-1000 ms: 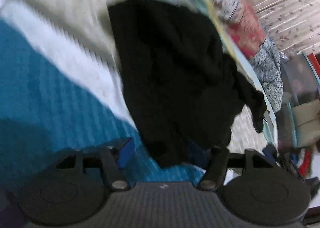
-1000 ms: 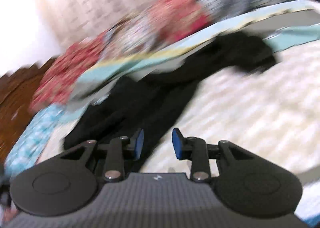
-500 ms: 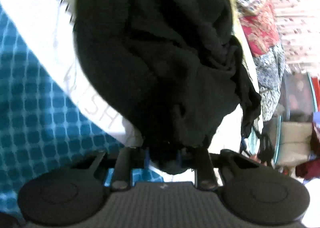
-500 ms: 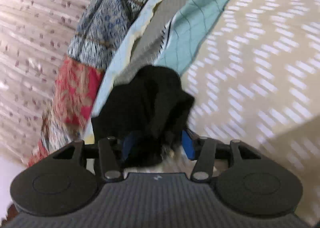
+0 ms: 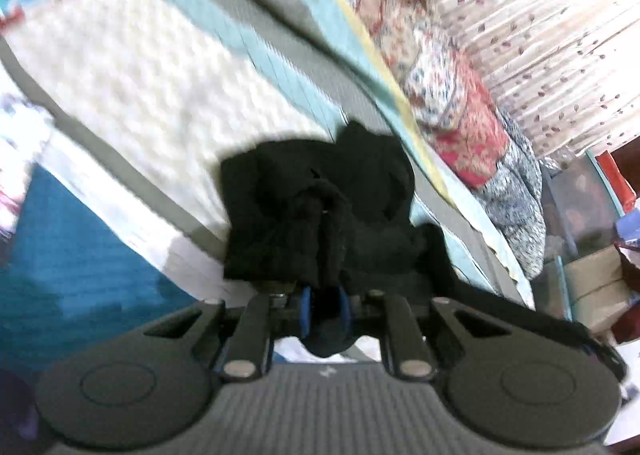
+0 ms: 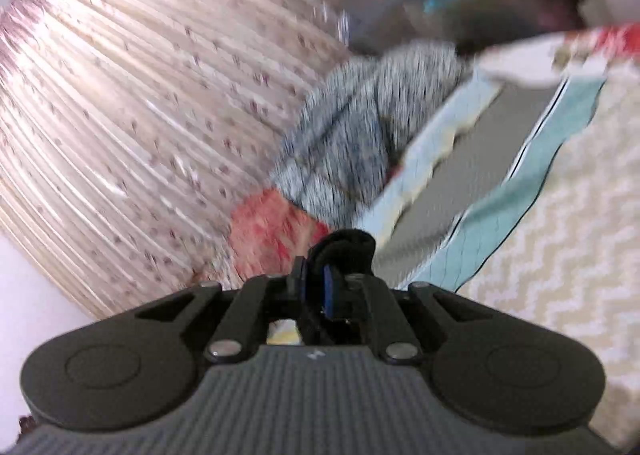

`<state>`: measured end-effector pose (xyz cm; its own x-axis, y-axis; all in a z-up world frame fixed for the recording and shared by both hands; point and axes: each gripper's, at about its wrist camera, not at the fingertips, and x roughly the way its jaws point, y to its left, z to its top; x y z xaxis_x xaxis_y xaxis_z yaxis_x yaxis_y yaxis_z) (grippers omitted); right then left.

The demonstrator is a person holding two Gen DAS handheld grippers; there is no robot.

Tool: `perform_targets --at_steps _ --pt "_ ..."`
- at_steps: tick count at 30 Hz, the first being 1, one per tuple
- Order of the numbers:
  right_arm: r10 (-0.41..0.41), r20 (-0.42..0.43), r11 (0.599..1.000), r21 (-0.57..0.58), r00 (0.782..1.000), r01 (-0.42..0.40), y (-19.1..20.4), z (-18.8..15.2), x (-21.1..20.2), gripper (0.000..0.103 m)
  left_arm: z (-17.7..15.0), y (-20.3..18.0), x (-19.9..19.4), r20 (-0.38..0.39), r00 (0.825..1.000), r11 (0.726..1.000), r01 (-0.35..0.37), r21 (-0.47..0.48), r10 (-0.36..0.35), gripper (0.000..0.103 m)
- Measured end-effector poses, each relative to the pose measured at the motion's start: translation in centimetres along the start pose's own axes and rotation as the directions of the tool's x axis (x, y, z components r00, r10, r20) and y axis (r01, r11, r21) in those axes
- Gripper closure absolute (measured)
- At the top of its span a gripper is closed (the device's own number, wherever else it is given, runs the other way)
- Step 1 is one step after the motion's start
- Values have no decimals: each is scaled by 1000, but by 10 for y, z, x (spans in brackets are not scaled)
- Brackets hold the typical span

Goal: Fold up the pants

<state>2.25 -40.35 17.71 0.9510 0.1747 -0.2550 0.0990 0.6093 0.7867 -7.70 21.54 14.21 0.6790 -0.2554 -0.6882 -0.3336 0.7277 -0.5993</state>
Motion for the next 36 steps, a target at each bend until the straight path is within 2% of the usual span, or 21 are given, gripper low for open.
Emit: perform_targets --at_steps 4,5,6,8,9,11,12,13,16,18,19,23,26,29,30,31,33,36 --pt "-62 105 996 65 993 55 -5 20 -47 92 2 19 -38 58 996 997 -75 27 73 91" --pt "-114 127 992 75 985 105 -9 21 -53 92 0 25 -40 52 995 996 -90 16 89 91" --pt "-175 146 983 89 974 163 -16 16 -49 88 -4 35 -40 39 994 995 -99 5 99 91" --pt "-306 163 950 118 938 289 -35 14 -37 69 -15 43 -28 0 993 992 -122 21 122 90" --pt "-366 151 930 92 918 355 -46 13 -32 48 -19 46 -20 -24 988 988 -150 29 150 89" --pt "-489 131 872 46 863 487 -72 4 -34 46 -34 50 -6 -78 978 980 -192 48 195 86" --pt "-519 127 854 34 845 519 -84 -1 -38 46 -40 54 -1 -96 973 977 -206 51 210 85" --pt "-525 128 850 28 841 526 -95 -7 -47 46 -46 58 1 -108 970 976 -212 46 216 85" --pt "-511 132 854 -31 849 519 -113 -20 -82 46 -58 65 5 -147 965 976 -217 8 216 71" --pt "-498 97 861 -69 862 505 -116 -28 -93 46 -58 65 4 -179 958 973 -231 -12 225 69" --pt "-487 68 867 -82 871 492 -117 -33 -101 46 -56 62 -2 -172 963 977 -213 -16 207 70" --pt "-463 8 880 -120 886 460 -125 -45 -111 46 -42 38 -38 -28 983 984 -179 21 179 69" --pt "-445 -76 896 -34 892 444 -144 -47 -106 46 -40 17 -52 18 992 991 -124 54 123 69" --pt "-391 -157 906 105 907 409 -169 -53 -94 50 -49 -9 -42 -11 994 989 -103 110 104 65" --pt "-372 -167 908 138 913 396 -174 -55 -91 65 -53 -15 -37 -27 994 987 -101 125 105 65" --pt "-352 -172 912 156 920 378 -177 -54 -87 93 -56 -21 -31 -40 994 986 -100 136 106 65" --pt "-322 -170 924 155 931 349 -176 -48 -80 96 -62 -29 -21 -63 991 982 -108 152 118 66" --pt "-272 -115 951 118 955 285 -157 -25 -74 96 -64 -29 -14 -68 987 979 -137 149 148 66"
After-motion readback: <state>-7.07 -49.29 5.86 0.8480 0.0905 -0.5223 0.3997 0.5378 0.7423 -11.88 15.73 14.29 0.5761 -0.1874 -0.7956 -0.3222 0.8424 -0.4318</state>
